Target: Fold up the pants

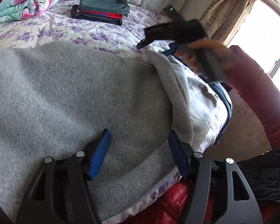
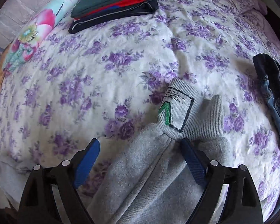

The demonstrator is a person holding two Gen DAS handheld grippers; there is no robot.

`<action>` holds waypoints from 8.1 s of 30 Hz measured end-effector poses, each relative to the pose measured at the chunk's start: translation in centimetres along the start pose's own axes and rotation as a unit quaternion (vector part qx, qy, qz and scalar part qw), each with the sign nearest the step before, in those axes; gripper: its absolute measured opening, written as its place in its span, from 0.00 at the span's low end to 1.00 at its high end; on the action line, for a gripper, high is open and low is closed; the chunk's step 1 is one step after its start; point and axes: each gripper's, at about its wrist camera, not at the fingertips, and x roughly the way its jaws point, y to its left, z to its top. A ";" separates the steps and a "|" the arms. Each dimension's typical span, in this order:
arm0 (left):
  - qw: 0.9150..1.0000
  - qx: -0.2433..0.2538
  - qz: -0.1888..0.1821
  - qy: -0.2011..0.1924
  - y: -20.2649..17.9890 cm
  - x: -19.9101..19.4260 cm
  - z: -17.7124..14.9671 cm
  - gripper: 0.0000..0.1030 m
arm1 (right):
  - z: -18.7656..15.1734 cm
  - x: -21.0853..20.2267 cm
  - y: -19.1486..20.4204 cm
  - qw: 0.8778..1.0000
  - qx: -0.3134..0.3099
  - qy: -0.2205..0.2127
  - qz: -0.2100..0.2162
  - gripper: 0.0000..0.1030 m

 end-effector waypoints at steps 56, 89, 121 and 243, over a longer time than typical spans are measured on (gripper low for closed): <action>0.999 -0.031 -0.018 -0.028 0.4 -0.9 -0.1 0.71 | -15.4 -11.4 -18.2 0.885 0.208 -0.249 0.335 0.29; 0.997 -0.008 0.058 -0.048 0.8 -2.5 -1.7 0.74 | -0.5 -6.0 2.5 0.870 -0.086 -0.003 0.486 0.78; 0.997 -0.016 0.025 -0.070 3.6 -4.1 -0.6 0.83 | -2.8 2.3 17.8 0.783 -0.212 0.274 0.517 0.96; 0.988 -0.065 0.103 -0.096 -3.6 -2.5 2.8 0.95 | -20.3 -7.8 -21.4 0.878 0.285 -0.251 0.291 0.97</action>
